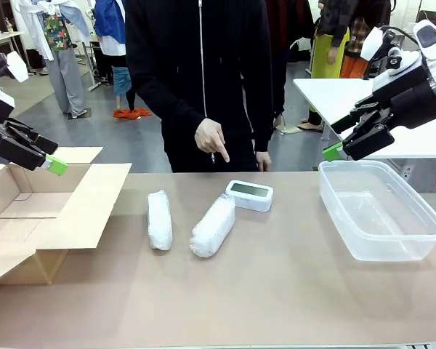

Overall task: Separate and place wrapped and unwrapped clocks.
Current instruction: Pick up the Digital clock indicated by the person.

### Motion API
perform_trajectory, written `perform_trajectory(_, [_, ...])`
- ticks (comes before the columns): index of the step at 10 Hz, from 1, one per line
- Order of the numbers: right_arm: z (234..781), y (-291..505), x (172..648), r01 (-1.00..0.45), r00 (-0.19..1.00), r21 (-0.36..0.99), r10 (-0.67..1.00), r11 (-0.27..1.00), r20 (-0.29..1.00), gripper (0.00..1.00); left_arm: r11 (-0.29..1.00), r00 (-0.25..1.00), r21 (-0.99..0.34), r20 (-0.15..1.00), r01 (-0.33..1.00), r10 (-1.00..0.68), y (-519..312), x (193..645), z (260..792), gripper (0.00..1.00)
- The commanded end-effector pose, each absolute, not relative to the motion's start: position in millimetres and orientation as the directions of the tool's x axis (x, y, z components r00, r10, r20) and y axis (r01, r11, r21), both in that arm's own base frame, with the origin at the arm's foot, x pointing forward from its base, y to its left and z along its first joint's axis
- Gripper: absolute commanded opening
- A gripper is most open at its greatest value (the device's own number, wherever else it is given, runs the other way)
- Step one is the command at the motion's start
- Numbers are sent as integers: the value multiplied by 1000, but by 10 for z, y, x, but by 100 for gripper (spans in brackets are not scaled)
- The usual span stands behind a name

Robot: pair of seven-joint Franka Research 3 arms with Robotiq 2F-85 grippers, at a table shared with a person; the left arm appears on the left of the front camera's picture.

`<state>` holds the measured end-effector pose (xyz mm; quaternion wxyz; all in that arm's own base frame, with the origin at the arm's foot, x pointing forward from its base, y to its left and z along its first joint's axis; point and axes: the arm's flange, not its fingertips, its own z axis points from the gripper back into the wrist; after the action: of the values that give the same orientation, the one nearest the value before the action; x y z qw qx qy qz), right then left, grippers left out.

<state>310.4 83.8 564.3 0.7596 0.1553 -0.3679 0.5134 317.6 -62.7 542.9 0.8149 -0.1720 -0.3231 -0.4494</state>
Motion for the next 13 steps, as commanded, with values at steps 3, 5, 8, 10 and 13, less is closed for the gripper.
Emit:
perform_trajectory(3, [5627, 834, 3115, -901, 197, -130, 659, 413, 725, 100, 535, 392, -2, 683, 845, -616, -626, 3178, 5427, 100])
perform_trajectory(5, [5627, 834, 3115, -901, 197, -130, 659, 413, 725, 100, 535, 392, -2, 683, 845, -616, -626, 3178, 5427, 100])
perform_trajectory(8, [5627, 834, 3115, -901, 197, -130, 659, 413, 725, 100, 535, 392, -2, 683, 845, -616, -626, 3178, 5427, 100])
perform_trajectory(10, [5627, 834, 3115, -901, 197, -130, 659, 413, 725, 100, 535, 392, -2, 683, 845, -616, -626, 3178, 5427, 100])
perform_trajectory(13, [5627, 834, 3115, -901, 197, -130, 659, 413, 725, 100, 535, 392, -2, 683, 845, -616, -626, 3178, 5427, 100])
